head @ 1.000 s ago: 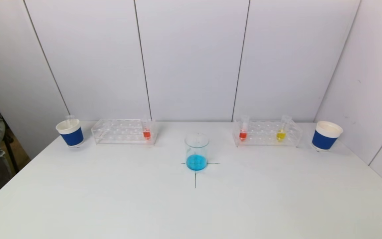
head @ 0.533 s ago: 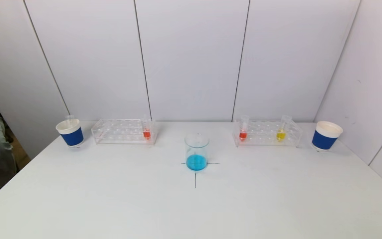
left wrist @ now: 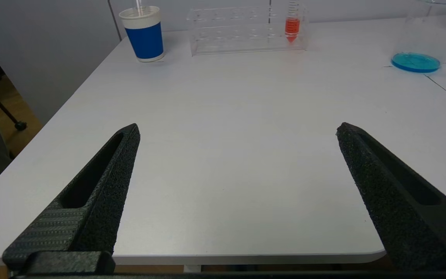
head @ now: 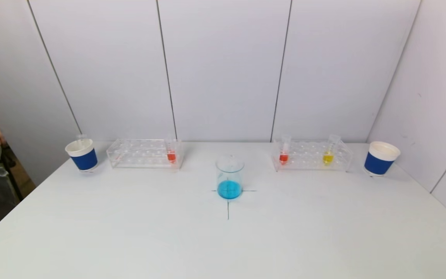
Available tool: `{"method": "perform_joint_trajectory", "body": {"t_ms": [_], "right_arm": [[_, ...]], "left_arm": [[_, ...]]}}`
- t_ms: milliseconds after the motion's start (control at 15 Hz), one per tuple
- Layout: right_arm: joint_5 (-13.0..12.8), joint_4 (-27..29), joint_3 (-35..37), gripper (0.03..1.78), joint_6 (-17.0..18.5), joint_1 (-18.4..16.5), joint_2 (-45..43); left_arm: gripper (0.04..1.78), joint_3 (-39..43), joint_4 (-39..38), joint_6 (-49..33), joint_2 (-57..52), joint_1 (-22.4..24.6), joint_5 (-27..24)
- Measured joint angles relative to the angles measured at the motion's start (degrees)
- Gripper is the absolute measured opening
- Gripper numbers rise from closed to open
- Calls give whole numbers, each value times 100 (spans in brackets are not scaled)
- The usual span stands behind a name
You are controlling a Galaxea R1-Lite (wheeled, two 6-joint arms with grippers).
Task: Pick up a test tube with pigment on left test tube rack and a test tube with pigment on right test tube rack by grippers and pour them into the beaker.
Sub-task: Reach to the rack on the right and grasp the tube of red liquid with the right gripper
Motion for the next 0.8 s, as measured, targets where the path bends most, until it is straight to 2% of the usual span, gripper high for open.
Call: {"method": "perform_joint_trajectory", "body": {"t_ms": [133, 333, 800], "right_arm": [[101, 185, -551, 177, -4, 2, 345], [140, 155, -1268, 177, -9, 11, 1172], [80, -972, -2555, 177, 11, 49, 3740]], "left_arm": [[178, 0, -2, 2, 1, 2, 5], [178, 0, -2, 2, 1, 2, 2], [178, 0, -2, 4, 1, 2, 2]]}}
